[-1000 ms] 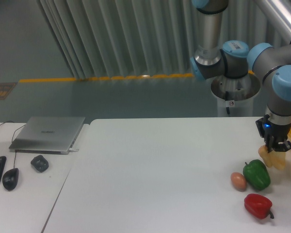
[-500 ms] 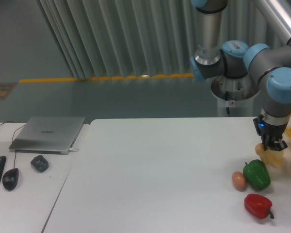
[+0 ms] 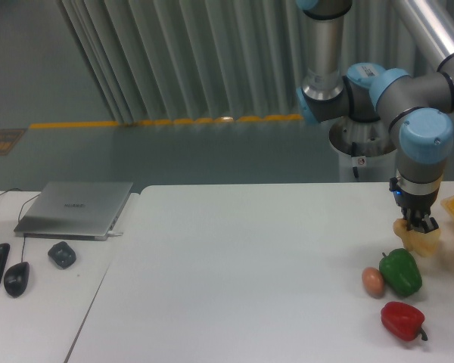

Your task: Place the triangular bread on the table

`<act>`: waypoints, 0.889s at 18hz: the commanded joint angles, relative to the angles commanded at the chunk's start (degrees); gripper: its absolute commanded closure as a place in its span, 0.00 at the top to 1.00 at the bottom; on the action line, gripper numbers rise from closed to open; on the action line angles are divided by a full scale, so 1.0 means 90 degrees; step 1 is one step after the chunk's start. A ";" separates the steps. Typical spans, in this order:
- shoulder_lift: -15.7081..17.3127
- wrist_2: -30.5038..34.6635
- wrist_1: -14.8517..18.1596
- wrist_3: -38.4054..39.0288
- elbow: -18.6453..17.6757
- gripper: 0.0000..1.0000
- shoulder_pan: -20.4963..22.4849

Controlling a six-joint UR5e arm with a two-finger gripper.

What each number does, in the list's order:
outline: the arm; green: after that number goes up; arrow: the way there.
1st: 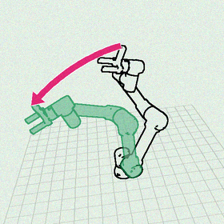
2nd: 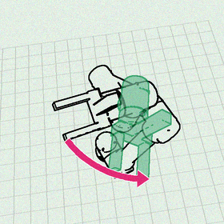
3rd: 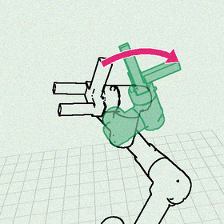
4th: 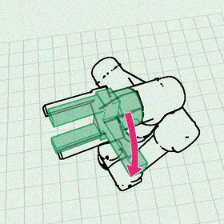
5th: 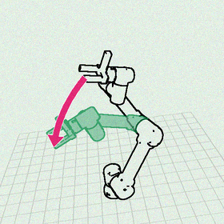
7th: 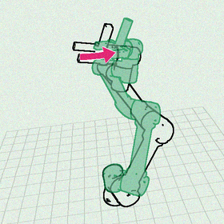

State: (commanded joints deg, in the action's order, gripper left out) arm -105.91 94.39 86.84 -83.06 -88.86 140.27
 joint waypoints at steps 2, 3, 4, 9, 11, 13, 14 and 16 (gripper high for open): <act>-0.0019 -0.0019 -0.0020 0.0020 0.0010 1.00 0.0010; -0.0020 -0.0039 -0.0020 0.0010 0.0019 1.00 0.0019; -0.0010 -0.0049 -0.0020 0.0010 0.0049 1.00 0.0029; 0.0010 -0.0078 -0.0137 0.0000 0.0156 1.00 0.0078; 0.0010 -0.0078 -0.0137 0.0000 0.0156 1.00 0.0068; 0.0010 -0.0078 -0.0137 0.0000 0.0156 1.00 0.0078; 0.0010 -0.0078 -0.0137 0.0000 0.0147 1.00 0.0078; 0.0010 -0.0078 -0.0137 -0.0019 0.0137 1.00 0.0097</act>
State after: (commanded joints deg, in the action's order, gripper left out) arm -105.82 93.69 85.61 -83.23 -87.63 141.15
